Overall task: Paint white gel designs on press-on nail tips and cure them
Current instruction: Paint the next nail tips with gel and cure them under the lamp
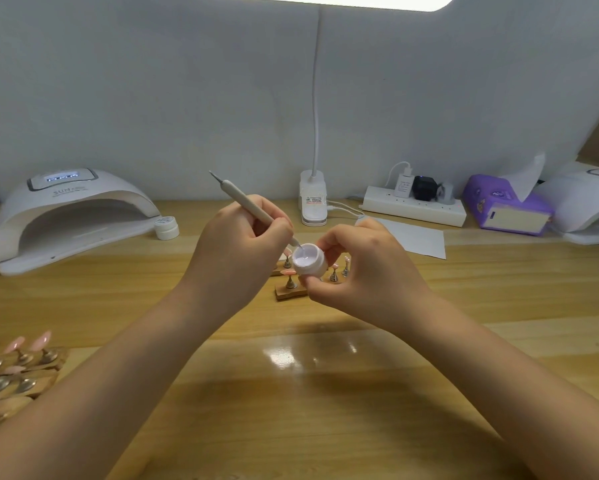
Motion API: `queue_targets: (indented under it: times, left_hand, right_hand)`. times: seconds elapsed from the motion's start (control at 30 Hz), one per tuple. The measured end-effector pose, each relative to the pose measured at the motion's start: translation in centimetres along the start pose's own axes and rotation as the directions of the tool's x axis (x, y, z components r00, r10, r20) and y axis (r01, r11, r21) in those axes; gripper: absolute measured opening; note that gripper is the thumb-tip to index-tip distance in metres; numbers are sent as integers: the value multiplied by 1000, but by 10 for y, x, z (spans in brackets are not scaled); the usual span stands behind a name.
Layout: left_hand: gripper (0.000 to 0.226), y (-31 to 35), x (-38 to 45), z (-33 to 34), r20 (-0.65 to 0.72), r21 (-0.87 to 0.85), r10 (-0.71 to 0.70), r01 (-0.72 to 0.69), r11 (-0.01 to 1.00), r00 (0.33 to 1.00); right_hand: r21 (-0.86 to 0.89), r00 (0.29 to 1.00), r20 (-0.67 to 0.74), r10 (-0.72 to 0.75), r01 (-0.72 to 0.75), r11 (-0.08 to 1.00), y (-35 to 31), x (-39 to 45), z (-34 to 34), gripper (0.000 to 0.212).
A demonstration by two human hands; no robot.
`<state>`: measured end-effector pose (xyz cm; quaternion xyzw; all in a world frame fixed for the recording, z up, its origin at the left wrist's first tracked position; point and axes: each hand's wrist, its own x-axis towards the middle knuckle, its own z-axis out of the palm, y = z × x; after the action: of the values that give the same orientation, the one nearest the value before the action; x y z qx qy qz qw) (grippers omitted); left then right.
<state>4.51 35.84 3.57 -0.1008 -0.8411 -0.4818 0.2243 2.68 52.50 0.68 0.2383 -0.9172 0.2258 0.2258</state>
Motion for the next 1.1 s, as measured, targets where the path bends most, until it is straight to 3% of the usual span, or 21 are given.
queue_targets:
  times: [0.4,0.7,1.1]
  left_hand:
    - [15,-5,3,2,-23,-89,-76,74,993,997]
    - [25,-19,11,2,40,-396,-315,304,866,948]
    - [34,-19,9,4,47,-458,-316,302,836,948]
  right_hand:
    - [4,1000,-6,-7,7,1000,-2,0,-1,43]
    - [47,999,-42,24,-22,999,-3,0,-5,36]
    - [35,999,-48,16,-15,999,-1,1,-4,37]
